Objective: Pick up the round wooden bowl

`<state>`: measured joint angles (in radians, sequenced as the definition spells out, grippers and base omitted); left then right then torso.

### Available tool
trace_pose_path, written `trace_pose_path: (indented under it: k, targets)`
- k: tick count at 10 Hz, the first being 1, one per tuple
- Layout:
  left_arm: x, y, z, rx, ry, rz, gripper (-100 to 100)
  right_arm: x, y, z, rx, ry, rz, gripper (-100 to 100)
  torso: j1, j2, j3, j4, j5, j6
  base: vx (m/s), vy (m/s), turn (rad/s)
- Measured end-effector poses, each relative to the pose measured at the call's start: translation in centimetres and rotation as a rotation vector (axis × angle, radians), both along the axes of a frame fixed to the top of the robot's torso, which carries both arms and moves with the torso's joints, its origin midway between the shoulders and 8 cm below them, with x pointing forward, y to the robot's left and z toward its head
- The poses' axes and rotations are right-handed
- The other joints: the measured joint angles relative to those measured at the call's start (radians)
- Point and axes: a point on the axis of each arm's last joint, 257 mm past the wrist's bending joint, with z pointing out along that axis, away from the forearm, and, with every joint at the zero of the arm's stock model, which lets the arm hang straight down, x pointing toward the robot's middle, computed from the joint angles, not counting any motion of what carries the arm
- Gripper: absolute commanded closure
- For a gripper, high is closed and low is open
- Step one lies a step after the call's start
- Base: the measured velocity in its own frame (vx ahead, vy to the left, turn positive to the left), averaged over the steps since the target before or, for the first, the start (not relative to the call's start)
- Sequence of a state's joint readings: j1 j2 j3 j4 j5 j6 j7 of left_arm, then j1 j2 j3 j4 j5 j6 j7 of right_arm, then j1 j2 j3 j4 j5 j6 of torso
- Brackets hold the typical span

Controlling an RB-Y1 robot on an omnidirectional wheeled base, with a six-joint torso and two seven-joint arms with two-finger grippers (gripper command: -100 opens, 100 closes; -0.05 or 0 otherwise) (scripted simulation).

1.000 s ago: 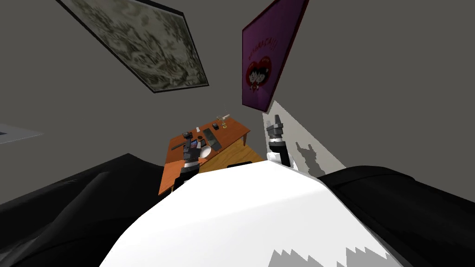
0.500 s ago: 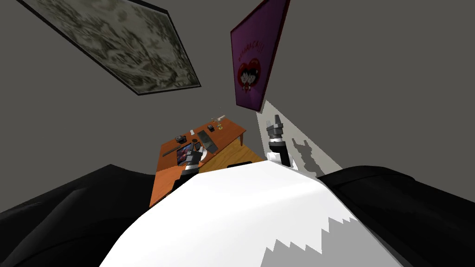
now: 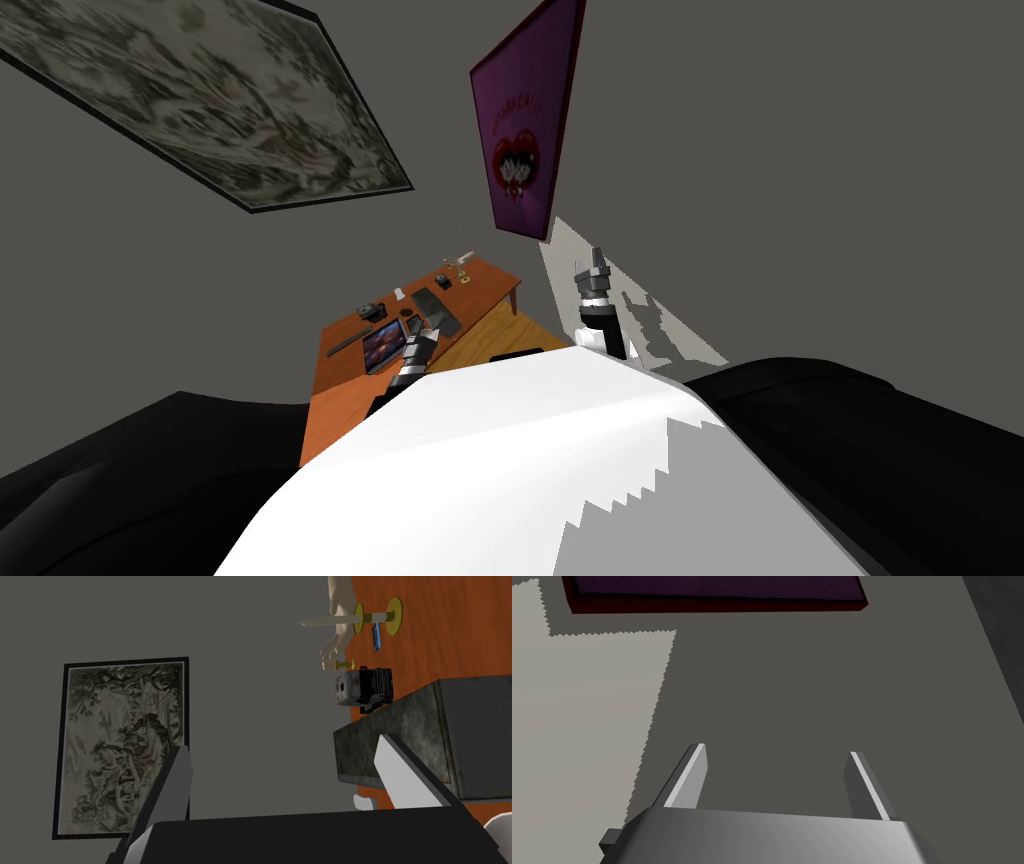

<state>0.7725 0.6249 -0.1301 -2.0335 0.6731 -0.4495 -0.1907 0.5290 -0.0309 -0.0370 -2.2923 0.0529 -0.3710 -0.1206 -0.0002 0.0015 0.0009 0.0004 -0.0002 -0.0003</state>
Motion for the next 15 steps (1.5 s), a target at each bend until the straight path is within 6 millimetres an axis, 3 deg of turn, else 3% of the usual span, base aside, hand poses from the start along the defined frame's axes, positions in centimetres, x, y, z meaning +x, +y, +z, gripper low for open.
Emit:
trace_pose_path:
  k: [7,10,15]
  targets:
    - [-3.3,3.5,-7.3,-0.052,0.252,0.028,-100,0.0,0.0,0.0,0.000,0.000,0.000,0,0.001,0.000,0.000,0.000,0.000,-0.001,-0.003,-0.016,-0.179]
    - [-5.7,5.3,-11.1,-0.075,0.370,0.054,-100,0.0,0.0,0.0,0.000,0.000,0.000,0,0.001,0.000,0.000,0.000,0.000,0.000,-0.001,-0.003,-0.124]
    - [-9.7,8.5,-15.2,-0.102,0.535,0.102,-100,0.0,0.0,0.0,0.000,0.000,0.000,0,0.002,0.000,0.000,0.000,0.000,-0.001,-0.002,0.004,-0.155]
